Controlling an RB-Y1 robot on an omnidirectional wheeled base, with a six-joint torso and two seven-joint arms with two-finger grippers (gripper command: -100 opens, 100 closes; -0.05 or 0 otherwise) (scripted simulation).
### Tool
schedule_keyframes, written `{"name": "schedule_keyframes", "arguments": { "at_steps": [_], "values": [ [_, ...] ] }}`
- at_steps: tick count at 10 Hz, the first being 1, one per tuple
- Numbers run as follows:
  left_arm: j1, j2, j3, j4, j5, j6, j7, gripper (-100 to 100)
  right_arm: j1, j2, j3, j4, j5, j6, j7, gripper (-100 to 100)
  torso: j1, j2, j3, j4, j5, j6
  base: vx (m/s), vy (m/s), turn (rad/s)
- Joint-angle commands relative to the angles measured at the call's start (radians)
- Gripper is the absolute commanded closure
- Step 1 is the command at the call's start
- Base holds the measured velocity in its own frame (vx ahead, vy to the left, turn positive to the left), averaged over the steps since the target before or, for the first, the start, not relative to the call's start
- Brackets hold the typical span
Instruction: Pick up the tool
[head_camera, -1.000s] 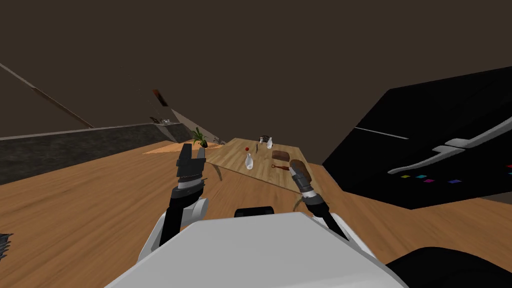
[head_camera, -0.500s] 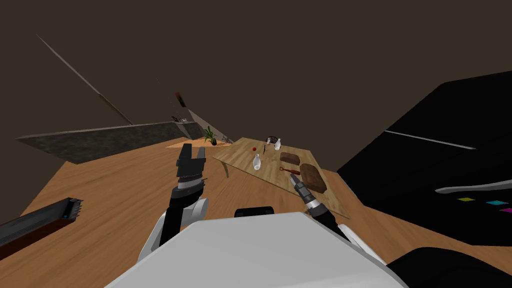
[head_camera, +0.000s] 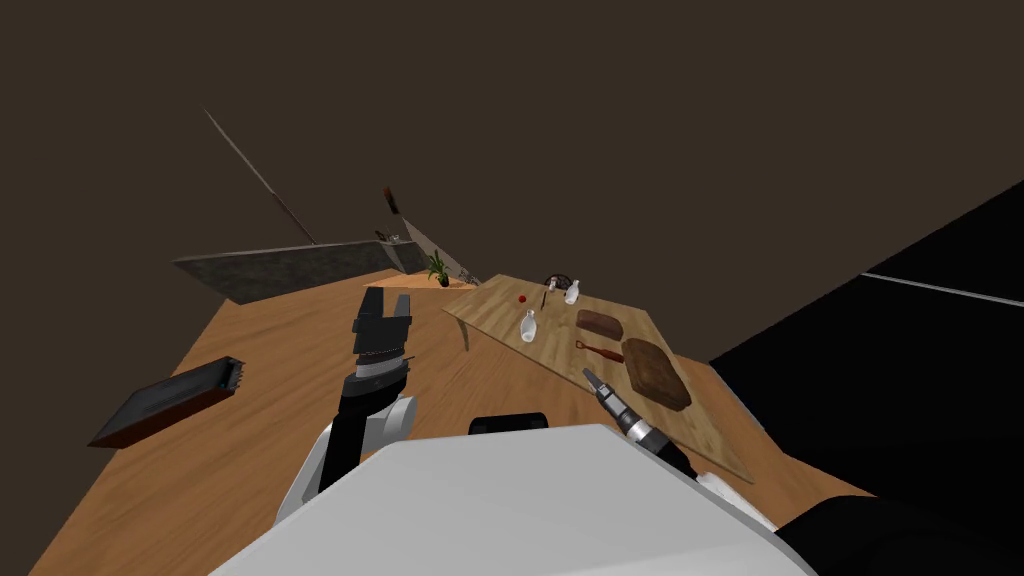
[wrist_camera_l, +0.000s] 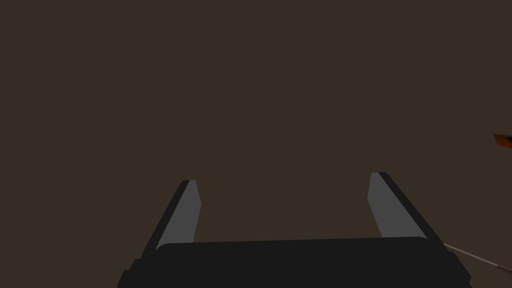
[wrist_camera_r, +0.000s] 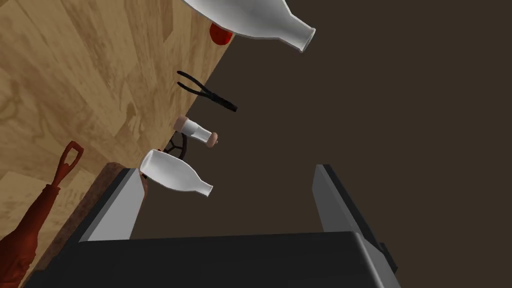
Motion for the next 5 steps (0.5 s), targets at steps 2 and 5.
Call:
{"name": "schedule_keyframes", "arguments": {
  "at_steps": [2, 5],
  "values": [
    [0.0, 0.0, 0.0, 0.0, 0.0, 0.0, 0.0, 0, 0.041, -0.056, 0.031, 0.084, 0.027, 0.003, 0.001, -100, 0.0, 0.0, 0.0, 0.0, 0.0, 0.001, 0.029, 0.057, 0.227],
    [0.0, 0.0, 0.0, 0.0, 0.0, 0.0, 0.0, 0, 0.061, -0.111, 0.052, 0.154, 0.046, 0.012, 0.0, -100, 0.0, 0.001, 0.001, 0.0, 0.0, 0.001, 0.02, 0.054, 0.18]
  ]
}}
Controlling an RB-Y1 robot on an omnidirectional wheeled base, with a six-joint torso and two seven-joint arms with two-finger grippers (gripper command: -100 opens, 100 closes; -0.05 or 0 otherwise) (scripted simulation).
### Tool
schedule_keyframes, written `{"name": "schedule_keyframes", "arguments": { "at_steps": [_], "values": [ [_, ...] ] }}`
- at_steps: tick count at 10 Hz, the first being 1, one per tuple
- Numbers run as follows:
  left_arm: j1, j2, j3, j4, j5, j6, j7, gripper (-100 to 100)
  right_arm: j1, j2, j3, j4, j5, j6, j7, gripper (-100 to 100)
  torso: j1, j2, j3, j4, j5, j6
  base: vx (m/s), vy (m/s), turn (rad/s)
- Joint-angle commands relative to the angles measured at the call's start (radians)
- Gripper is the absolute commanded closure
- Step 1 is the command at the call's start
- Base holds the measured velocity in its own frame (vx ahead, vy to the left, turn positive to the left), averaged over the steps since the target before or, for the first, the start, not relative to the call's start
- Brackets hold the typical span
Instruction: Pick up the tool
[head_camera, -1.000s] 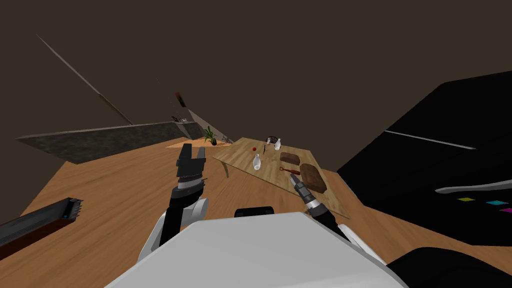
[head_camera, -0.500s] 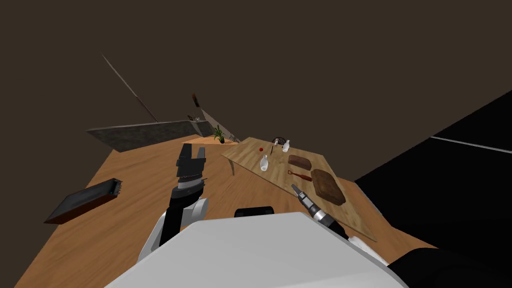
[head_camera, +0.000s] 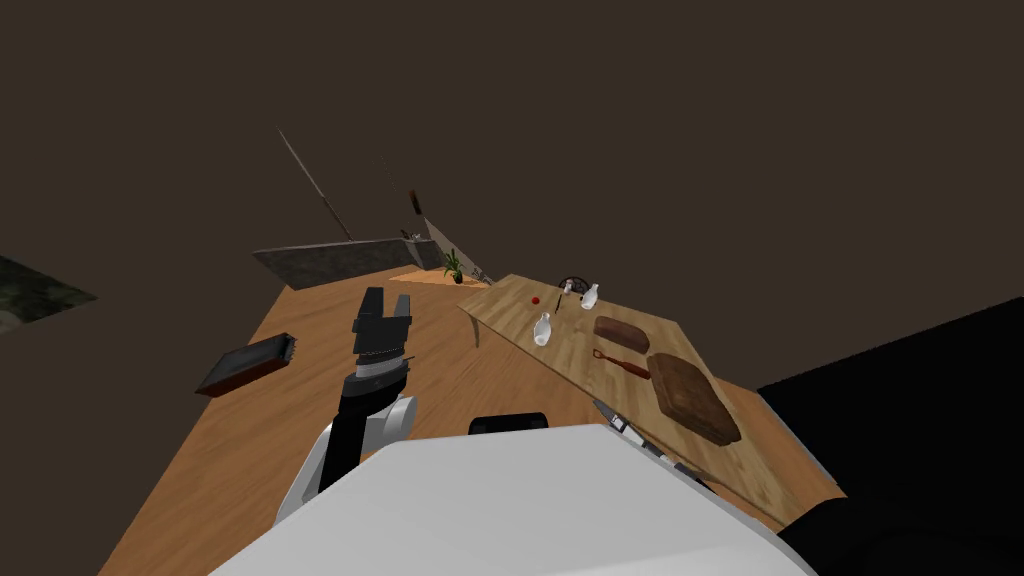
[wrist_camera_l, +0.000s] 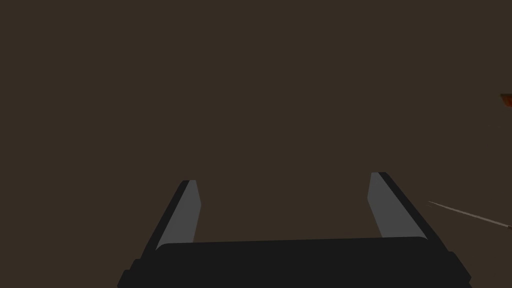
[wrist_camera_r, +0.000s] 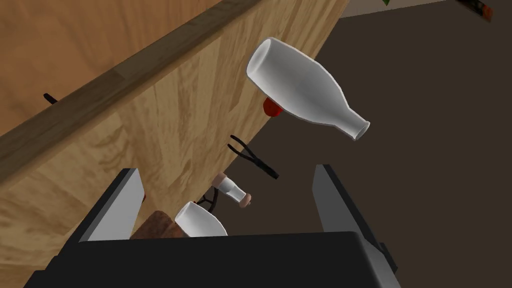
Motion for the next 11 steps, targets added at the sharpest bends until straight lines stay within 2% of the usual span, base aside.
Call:
{"name": "schedule_keyframes", "arguments": {
  "at_steps": [1, 2, 4, 6, 7, 8, 9, 10, 11],
  "values": [
    [0.0, 0.0, 0.0, 0.0, 0.0, 0.0, 0.0, 0, 0.017, -0.05, 0.025, 0.05, 0.022, 0.026, -0.007, -100, 0.0, 0.0, 0.0, 0.0, 0.0, 0.0, 0.027, 0.049, 0.311],
    [0.0, 0.0, 0.0, 0.0, 0.0, 0.0, 0.0, 0, 0.017, -0.058, 0.025, 0.055, 0.022, 0.026, -0.007, -100, 0.0, 0.0, 0.0, 0.0, 0.0, -0.001, 0.032, 0.03, 0.133],
    [0.0, 0.0, 0.0, 0.0, 0.0, 0.0, 0.0, 0, 0.05, -0.13, 0.073, 0.133, 0.066, 0.045, -0.004, -100, -0.001, -0.001, -0.001, 0.0, 0.0, -0.001, 0.036, 0.055, 0.356],
    [0.0, 0.0, 0.0, 0.0, 0.0, 0.0, 0.0, 0, 0.05, -0.145, 0.073, 0.165, 0.066, 0.045, -0.004, -100, -0.001, -0.001, -0.001, 0.0, 0.0, 0.0, 0.027, 0.024, 0.064],
    [0.0, 0.0, 0.0, 0.0, 0.0, 0.0, 0.0, 0, 0.063, -0.186, 0.098, 0.198, 0.09, 0.054, -0.002, -100, -0.002, 0.0, 0.0, 0.0, 0.0, 0.001, 0.02, 0.023, 0.259],
    [0.0, 0.0, 0.0, 0.0, 0.0, 0.0, 0.0, 0, 0.063, -0.186, 0.098, 0.22, 0.09, 0.054, -0.002, -100, -0.002, 0.0, 0.0, 0.0, 0.0, -0.001, 0.021, 0.017, 0.179],
    [0.0, 0.0, 0.0, 0.0, 0.0, 0.0, 0.0, 0, 0.075, -0.226, 0.124, 0.268, 0.115, 0.063, 0.002, -100, -0.002, 0.0, 0.0, 0.0, -0.001, 0.0, 0.023, 0.027, 0.377],
    [0.0, 0.0, 0.0, 0.0, 0.0, 0.0, 0.0, 0, 0.075, -0.226, 0.124, 0.274, 0.115, 0.063, 0.002, -100, -0.002, 0.0, 0.0, 0.0, 0.0, -0.001, 0.022, 0.011, 0.141],
    [0.0, 0.0, 0.0, 0.0, 0.0, 0.0, 0.0, 0, 0.085, -0.263, 0.151, 0.313, 0.14, 0.072, 0.006, -100, -0.002, 0.0, 0.0, 0.0, -0.001, 0.0, 0.028, 0.019, 0.228]
  ]
}}
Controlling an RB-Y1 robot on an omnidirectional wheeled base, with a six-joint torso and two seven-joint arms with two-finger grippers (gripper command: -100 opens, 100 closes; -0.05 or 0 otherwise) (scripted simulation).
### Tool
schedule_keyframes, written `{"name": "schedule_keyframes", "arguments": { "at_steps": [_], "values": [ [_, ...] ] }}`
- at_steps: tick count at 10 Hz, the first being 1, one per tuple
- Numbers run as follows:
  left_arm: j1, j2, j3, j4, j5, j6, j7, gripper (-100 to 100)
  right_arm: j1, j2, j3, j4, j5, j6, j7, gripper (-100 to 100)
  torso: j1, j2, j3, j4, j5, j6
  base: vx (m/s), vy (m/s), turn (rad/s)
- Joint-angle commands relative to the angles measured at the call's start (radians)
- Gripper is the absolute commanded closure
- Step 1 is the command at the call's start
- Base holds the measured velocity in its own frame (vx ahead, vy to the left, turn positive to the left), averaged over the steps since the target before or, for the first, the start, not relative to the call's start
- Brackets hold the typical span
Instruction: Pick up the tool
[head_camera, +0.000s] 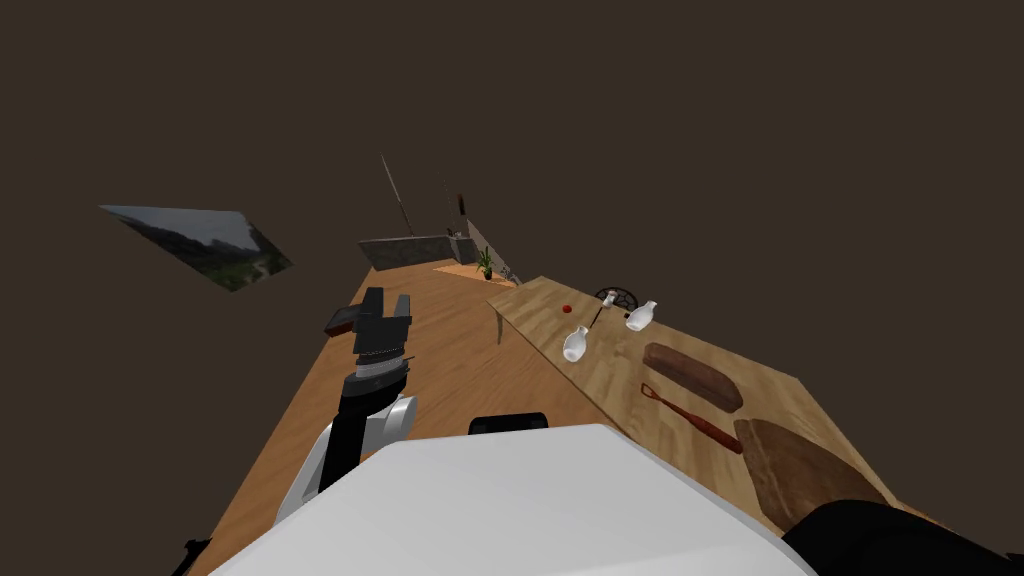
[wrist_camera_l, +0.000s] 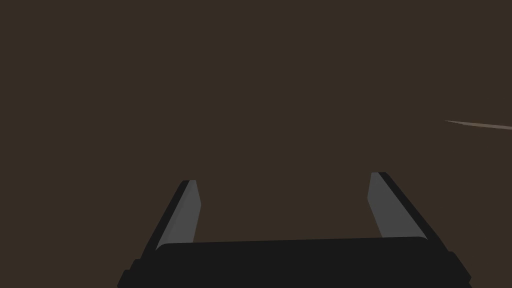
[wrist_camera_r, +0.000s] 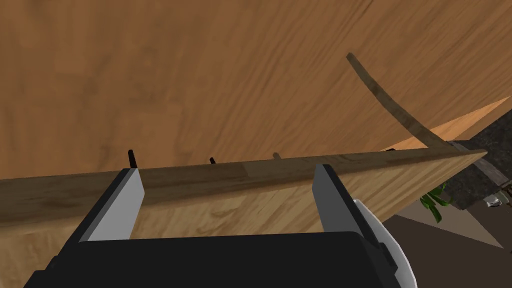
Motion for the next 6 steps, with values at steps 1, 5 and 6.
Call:
{"name": "schedule_keyframes", "arguments": {
  "at_steps": [1, 5, 6],
  "values": [
    [0.0, 0.0, 0.0, 0.0, 0.0, 0.0, 0.0, 0, 0.005, -0.03, 0.012, 0.029, 0.01, 0.007, -0.003, -100, 0.0, 0.0, 0.0, 0.0, 0.0, 0.0, 0.024, 0.009, 0.152],
    [0.0, 0.0, 0.0, 0.0, 0.0, 0.0, 0.0, 0, 0.018, -0.099, 0.067, 0.134, 0.063, 0.024, 0.008, -100, -0.002, 0.0, 0.0, 0.0, 0.0, 0.001, 0.023, 0.002, 0.222],
    [0.0, 0.0, 0.0, 0.0, 0.0, 0.0, 0.0, 0, 0.022, -0.13, 0.095, 0.184, 0.091, 0.033, 0.014, -100, -0.001, 0.001, 0.0, 0.0, 0.0, 0.001, 0.011, 0.006, 0.276]
  ]
}}
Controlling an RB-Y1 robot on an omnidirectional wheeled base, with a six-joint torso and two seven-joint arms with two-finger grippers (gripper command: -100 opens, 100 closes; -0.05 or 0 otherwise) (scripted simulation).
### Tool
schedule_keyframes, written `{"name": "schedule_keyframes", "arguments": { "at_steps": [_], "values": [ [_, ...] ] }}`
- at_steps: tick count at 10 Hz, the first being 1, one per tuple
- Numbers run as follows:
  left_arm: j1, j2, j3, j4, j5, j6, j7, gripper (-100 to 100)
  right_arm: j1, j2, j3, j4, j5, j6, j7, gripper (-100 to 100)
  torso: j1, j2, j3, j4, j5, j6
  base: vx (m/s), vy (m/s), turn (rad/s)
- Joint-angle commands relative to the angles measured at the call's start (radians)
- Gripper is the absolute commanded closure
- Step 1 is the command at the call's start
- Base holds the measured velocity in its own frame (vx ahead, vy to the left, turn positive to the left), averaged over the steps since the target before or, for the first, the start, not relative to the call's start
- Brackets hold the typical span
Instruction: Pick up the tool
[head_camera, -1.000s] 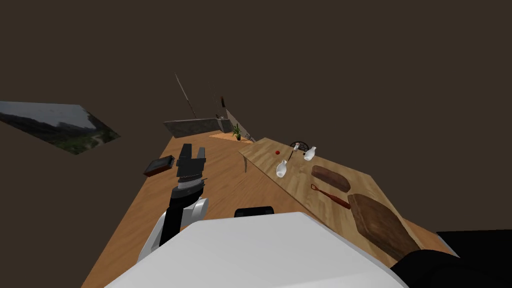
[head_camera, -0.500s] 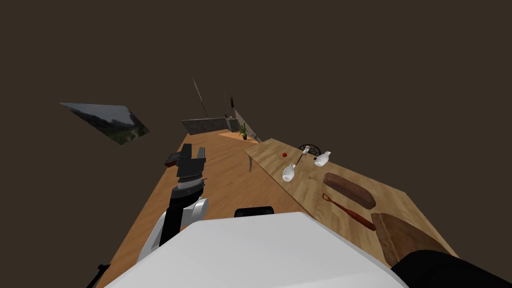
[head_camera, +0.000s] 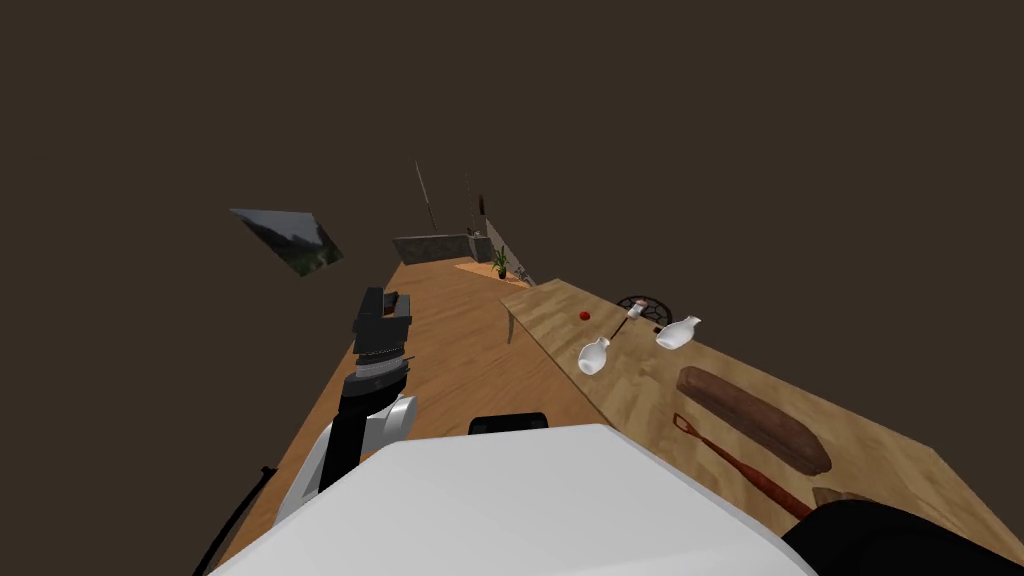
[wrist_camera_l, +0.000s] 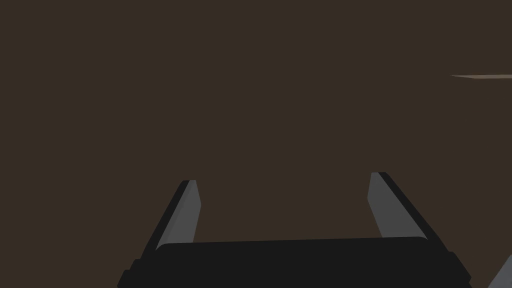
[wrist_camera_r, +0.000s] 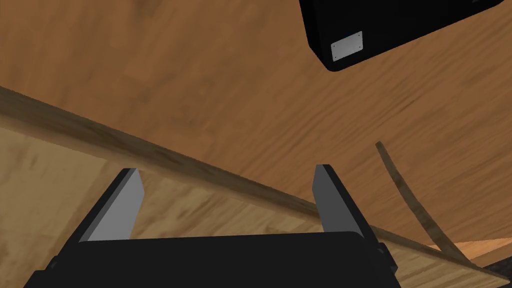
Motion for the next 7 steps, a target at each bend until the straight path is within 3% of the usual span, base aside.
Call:
{"name": "schedule_keyframes", "arguments": {
  "at_steps": [1, 3, 4, 7],
  "values": [
    [0.0, 0.0, 0.0, 0.0, 0.0, 0.0, 0.0, 0, 0.022, -0.033, 0.006, -0.013, 0.008, 0.02, -0.003, -100, 0.0, 0.0, 0.0, 0.0, 0.0, 0.0, 0.01, -0.006, 0.172],
    [0.0, 0.0, 0.0, 0.0, 0.0, 0.0, 0.0, 0, 0.022, -0.086, 0.062, 0.064, 0.063, 0.036, 0.012, -100, -0.001, 0.0, 0.0, 0.0, 0.0, 0.0, 0.014, -0.016, 0.32],
    [0.0, 0.0, 0.0, 0.0, 0.0, 0.0, 0.0, 0, 0.022, -0.086, 0.062, 0.073, 0.063, 0.036, 0.012, -100, -0.002, -0.001, 0.0, 0.0, 0.0, 0.0, 0.009, -0.027, 0.163],
    [0.0, 0.0, 0.0, 0.0, 0.0, 0.0, 0.0, 0, 0.013, -0.125, 0.116, 0.164, 0.116, 0.05, 0.027, -100, -0.002, 0.0, 0.0, 0.0, -0.001, 0.001, 0.003, -0.022, 0.201]
  ]
}}
